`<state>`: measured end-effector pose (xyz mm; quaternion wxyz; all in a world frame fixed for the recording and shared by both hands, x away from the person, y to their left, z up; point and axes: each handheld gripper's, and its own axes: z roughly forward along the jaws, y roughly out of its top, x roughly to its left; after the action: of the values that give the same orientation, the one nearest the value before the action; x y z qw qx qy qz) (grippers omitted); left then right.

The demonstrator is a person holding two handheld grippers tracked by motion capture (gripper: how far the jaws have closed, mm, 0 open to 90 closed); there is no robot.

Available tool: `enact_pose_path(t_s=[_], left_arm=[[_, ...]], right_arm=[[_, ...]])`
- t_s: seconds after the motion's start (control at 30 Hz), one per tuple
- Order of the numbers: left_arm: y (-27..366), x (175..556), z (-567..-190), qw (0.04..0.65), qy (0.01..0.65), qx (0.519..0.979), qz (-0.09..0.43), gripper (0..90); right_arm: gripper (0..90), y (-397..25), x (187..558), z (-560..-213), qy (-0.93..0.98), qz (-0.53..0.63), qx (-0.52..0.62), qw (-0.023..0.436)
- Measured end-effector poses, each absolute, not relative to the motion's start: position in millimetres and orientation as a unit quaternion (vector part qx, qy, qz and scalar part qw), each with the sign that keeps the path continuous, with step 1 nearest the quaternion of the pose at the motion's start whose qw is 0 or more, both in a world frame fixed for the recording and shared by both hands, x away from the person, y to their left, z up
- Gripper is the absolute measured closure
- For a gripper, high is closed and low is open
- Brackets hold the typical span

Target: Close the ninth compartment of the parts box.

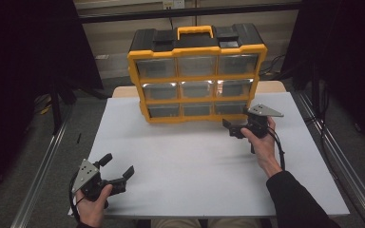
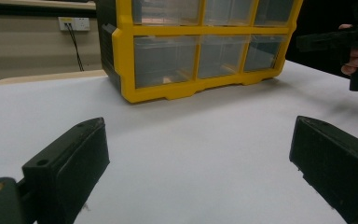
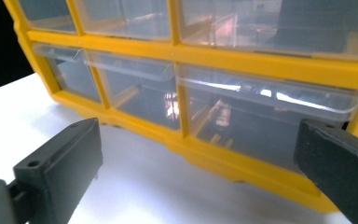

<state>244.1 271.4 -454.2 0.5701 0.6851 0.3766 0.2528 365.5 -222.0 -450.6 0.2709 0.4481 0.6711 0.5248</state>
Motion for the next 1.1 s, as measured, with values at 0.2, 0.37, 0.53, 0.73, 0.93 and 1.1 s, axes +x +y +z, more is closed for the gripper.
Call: enact_pose_path(t_s=[0.2, 0.37, 0.53, 0.73, 0.93, 1.1], left_arm=[[271, 246, -455, 0.572, 0.377, 0.685, 0.249, 4.3], [271, 247, -456, 0.570, 0.379, 0.685, 0.248, 4.3], [271, 245, -455, 0.571, 0.377, 0.685, 0.250, 4.3], [272, 243, -454, 0.570, 0.376, 0.684, 0.255, 4.3], [271, 242, -454, 0.575, 0.377, 0.682, 0.250, 4.3], [272, 242, -453, 0.574, 0.376, 0.683, 0.251, 4.3]], right_arm=[[0.1, -226, 357, -449, 0.674, 0.524, 0.443, 0.274], [0.1, -227, 349, -451, 0.677, 0.527, 0.439, 0.266], [1.2, -229, 342, -448, 0.675, 0.528, 0.440, 0.269], [1.9, -234, 330, -447, 0.666, 0.525, 0.444, 0.287], [1.3, -240, 316, -443, 0.661, 0.529, 0.445, 0.291], [1.2, -245, 305, -441, 0.662, 0.527, 0.441, 0.298]])
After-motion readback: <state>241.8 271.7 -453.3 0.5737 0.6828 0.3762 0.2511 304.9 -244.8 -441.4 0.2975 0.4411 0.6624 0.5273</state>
